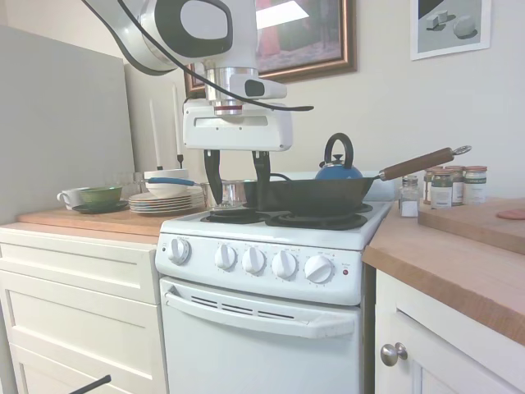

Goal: Turn on the stove on the bottom right

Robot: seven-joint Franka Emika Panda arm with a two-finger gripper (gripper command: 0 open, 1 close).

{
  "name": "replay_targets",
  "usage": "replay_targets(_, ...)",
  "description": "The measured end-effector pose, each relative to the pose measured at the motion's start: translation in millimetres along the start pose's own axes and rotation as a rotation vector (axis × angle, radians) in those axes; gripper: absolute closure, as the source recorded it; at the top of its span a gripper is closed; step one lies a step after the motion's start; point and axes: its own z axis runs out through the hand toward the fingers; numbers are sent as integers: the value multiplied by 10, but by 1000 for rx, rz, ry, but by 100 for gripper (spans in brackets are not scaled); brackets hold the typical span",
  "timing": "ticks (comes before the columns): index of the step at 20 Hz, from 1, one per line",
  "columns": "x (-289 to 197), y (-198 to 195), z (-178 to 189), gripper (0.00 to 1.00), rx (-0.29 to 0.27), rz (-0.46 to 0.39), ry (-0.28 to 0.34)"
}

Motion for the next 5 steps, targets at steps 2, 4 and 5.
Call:
replay_targets(2,5,15,-17,0,3,6,2)
replay_targets(4,10,34,-32,0,5,11,2)
replay_targets(5,9,39,-37,0,5,12,2)
